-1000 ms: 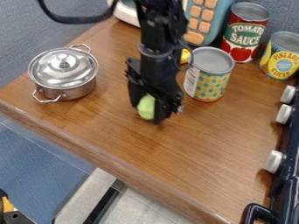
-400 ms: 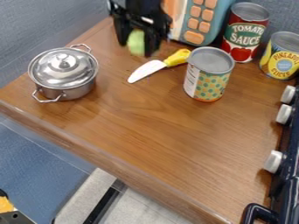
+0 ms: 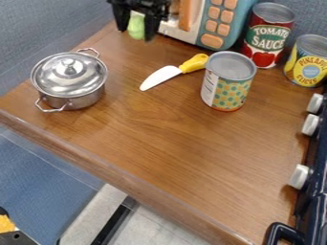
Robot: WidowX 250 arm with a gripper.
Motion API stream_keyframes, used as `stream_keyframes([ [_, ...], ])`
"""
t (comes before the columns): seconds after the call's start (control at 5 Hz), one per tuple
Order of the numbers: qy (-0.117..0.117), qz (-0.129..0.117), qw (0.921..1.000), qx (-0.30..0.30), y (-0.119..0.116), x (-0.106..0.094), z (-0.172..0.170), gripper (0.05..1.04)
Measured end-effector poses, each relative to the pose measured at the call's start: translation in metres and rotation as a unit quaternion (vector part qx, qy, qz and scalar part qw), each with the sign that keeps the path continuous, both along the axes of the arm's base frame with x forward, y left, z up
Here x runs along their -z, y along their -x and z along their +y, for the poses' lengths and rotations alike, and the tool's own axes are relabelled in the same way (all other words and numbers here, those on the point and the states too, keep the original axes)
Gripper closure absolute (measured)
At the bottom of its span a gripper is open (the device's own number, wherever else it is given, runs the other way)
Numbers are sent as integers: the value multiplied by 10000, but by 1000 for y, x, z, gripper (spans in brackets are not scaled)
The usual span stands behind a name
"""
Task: Move a green object to the top left of the table
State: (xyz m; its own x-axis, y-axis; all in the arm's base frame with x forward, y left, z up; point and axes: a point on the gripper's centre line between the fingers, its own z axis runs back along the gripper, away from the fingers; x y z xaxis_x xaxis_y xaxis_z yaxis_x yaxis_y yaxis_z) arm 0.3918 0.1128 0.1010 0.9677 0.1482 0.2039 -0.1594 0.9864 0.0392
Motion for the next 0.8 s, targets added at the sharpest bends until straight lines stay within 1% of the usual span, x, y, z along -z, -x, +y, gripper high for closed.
stream_keyframes([
  [0.2,-45,269,9995,-141,-7,22,18,347],
  [0.4,-57,266,9995,-142,-9,31,23,347],
  [0.6,-74,376,9992,-114,-8,37,25,270],
  [0.8,-8,355,9991,-216,-8,38,25,79],
])
